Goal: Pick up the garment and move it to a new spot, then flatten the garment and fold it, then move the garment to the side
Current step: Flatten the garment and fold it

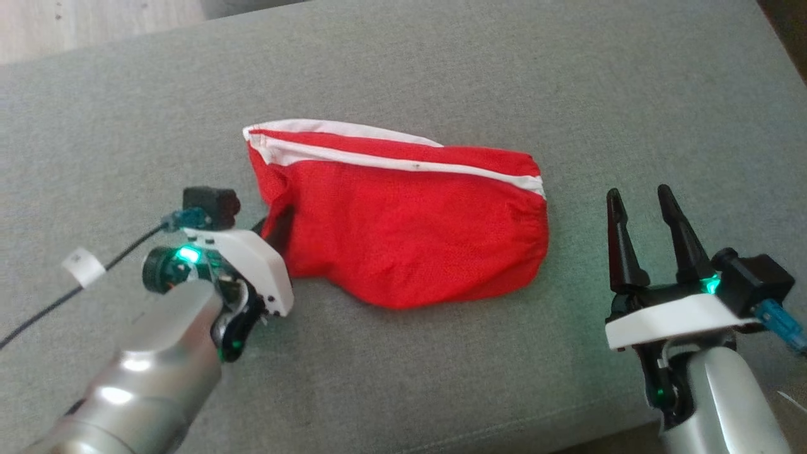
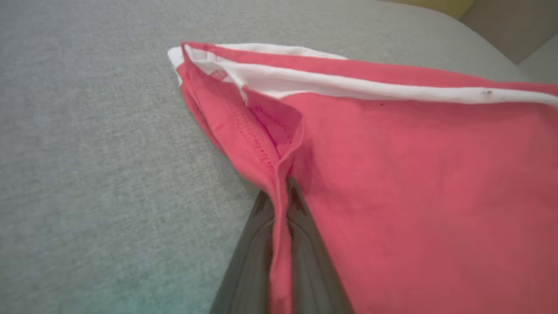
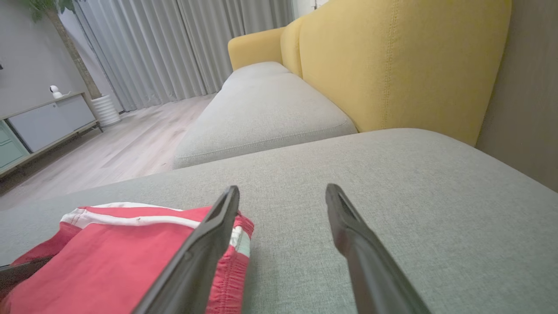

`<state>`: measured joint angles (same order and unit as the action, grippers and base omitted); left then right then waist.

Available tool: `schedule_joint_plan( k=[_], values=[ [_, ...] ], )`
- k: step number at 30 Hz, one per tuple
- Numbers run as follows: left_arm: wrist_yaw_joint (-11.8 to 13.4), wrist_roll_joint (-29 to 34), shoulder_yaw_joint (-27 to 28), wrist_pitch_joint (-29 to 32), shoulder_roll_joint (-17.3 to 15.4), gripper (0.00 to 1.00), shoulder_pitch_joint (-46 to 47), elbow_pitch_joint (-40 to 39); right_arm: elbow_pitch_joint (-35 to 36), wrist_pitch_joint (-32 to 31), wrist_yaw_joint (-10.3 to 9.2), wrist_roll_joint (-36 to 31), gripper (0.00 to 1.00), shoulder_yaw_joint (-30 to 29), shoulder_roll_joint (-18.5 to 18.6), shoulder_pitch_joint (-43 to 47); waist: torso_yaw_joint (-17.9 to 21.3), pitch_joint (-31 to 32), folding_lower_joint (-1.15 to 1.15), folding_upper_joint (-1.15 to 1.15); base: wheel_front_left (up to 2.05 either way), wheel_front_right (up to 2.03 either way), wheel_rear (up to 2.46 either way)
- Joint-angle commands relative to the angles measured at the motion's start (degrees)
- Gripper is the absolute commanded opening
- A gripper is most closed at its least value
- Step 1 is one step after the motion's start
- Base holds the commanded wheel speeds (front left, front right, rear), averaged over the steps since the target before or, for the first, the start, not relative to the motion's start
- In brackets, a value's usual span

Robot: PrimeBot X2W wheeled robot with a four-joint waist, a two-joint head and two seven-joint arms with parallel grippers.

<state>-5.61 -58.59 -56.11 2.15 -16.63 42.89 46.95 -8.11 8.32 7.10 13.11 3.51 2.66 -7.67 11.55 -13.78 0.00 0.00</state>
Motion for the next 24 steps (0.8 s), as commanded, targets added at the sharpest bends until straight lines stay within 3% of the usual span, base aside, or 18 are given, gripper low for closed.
schedule_joint_plan(
  k=[1, 11, 17, 23, 24],
  values=[
    [0.3, 0.0, 1.2, -1.6, -0.9, 0.00, -0.1, -1.6, 1.5, 0.6, 0.39, 0.4, 1.00, 0.9, 0.2, -0.8, -0.7, 0.7, 0.00, 0.00, 0.00, 0.00, 0.00],
    [4.7, -2.7, 4.6, -5.8, -4.9, 0.00, -6.6, -11.1, 1.2, 0.8, 0.39, -0.2, 1.00, -2.0, 0.2, 0.6, -5.0, 3.3, 0.00, 0.00, 0.00, 0.00, 0.00],
    [9.6, -5.0, 5.9, -5.8, -8.3, 0.00, -13.8, -21.3, 1.5, 0.2, 0.39, -0.7, 1.00, -2.6, 0.2, 1.0, -7.3, 4.0, 0.00, 0.00, 0.00, 0.00, 0.00],
    [13.5, -7.2, 7.3, -7.3, -9.6, 0.00, -19.6, -27.3, 1.6, -0.6, 0.39, -1.0, 1.00, -2.7, 0.2, 1.1, -7.9, 4.4, 0.00, 0.00, 0.00, 0.00, 0.00],
    [13.8, -7.3, 7.6, -7.9, -9.5, 0.20, -20.1, -27.9, 1.6, -0.7, 0.39, -1.0, 1.00, -2.7, 0.2, 1.1, -8.0, 4.6, 0.00, 0.00, 0.00, 0.00, 0.00]
  ],
)
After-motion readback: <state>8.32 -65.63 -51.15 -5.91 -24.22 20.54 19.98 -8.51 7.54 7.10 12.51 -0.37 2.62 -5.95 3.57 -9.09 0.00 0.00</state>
